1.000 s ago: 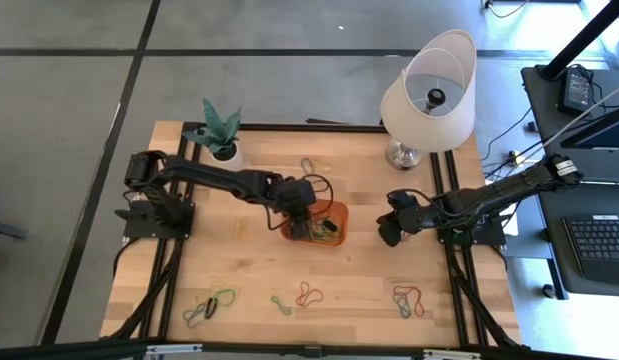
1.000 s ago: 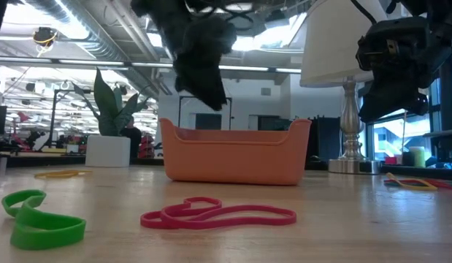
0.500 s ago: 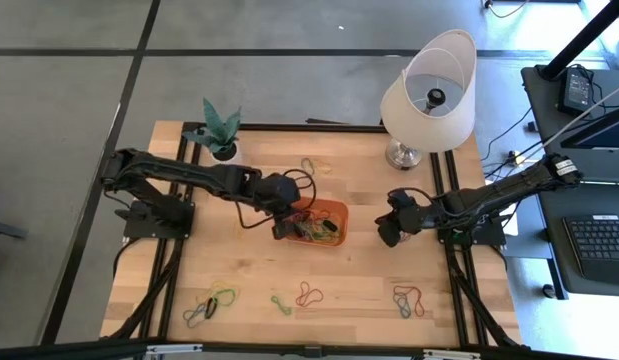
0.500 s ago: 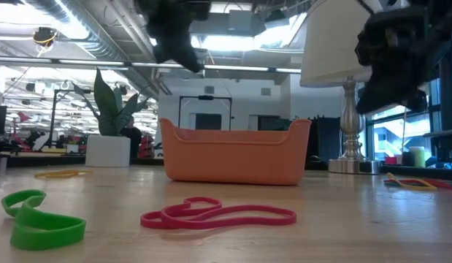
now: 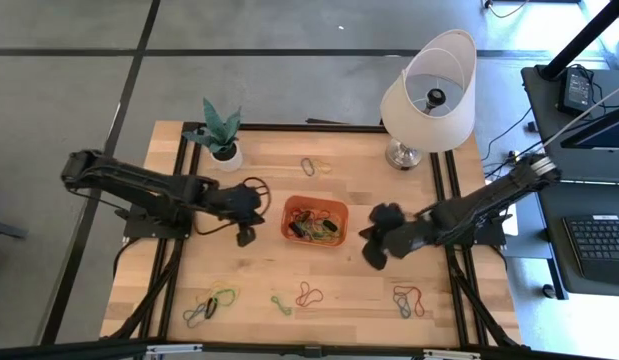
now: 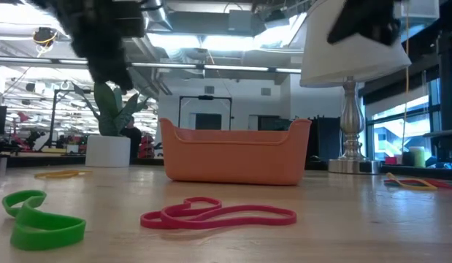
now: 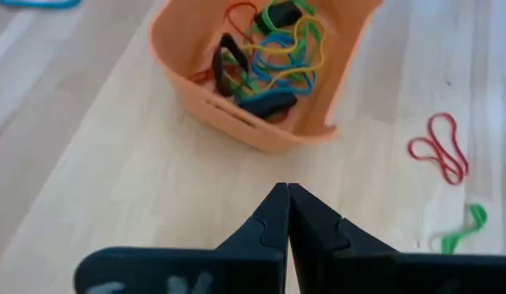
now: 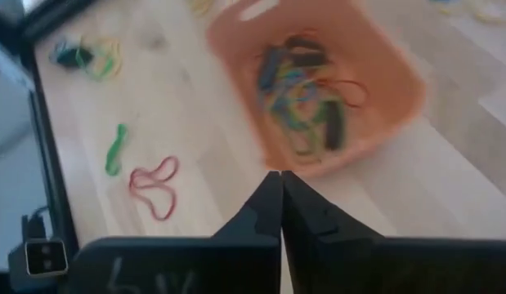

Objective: Pick and place rubber bands into bin
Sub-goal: Put the red rubber band into the orange bin

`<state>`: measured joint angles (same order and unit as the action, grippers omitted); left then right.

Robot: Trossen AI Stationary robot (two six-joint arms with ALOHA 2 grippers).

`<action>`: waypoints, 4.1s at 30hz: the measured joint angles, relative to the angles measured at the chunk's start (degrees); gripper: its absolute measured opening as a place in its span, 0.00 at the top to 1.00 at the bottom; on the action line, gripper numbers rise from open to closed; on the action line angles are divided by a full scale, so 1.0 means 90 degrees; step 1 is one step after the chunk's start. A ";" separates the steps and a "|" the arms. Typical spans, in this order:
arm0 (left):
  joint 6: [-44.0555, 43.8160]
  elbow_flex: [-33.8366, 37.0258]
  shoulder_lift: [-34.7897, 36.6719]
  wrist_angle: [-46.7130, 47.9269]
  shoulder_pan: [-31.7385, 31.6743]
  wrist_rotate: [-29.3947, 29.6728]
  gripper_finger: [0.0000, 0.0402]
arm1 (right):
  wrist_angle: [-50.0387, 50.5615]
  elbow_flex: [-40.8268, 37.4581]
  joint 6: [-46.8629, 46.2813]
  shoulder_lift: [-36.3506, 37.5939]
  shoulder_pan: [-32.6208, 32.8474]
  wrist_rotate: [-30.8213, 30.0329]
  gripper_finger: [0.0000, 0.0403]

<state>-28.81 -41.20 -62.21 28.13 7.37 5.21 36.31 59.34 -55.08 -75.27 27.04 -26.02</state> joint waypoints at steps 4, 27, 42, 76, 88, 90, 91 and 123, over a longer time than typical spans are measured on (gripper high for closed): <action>-0.0049 0.0417 0.0641 -0.0005 0.0134 -0.0029 0.99 | 0.0607 0.1559 0.0555 -0.1427 0.0248 0.0022 1.00; 0.0907 0.0688 0.1432 0.0655 0.1065 -0.0564 0.99 | 0.2052 0.7227 0.2635 -0.7169 0.0241 0.2064 0.69; 0.0782 0.0688 0.1427 0.0710 0.1708 -0.0042 0.99 | 0.1333 0.6635 0.2308 -0.7445 0.0225 0.1969 0.40; 0.0893 0.0689 0.1427 0.0705 0.1720 0.0131 0.99 | 0.3360 0.7154 0.1842 -0.6070 0.0239 0.0056 1.00; 0.0791 0.0688 0.1425 0.0701 0.1720 0.0131 0.99 | 0.4297 0.7015 0.2330 -0.5523 -0.1070 0.0107 1.00; 0.0789 0.0688 0.1425 0.0705 0.1720 0.0131 0.99 | 0.4076 0.6791 0.2503 -0.5534 -0.1347 0.0397 1.00; 0.0786 0.0688 0.1425 0.0705 0.1720 0.0131 0.99 | 0.3937 0.6658 0.2558 -0.5533 -0.1475 0.0530 1.00; 0.0692 0.0688 0.1425 0.0705 0.1717 0.0321 0.99 | 0.2283 0.4830 0.1633 -0.5531 -0.2233 0.1469 0.59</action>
<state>-22.59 -35.00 -49.39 34.48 22.83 8.10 56.85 102.81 -40.38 -125.05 6.94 -12.80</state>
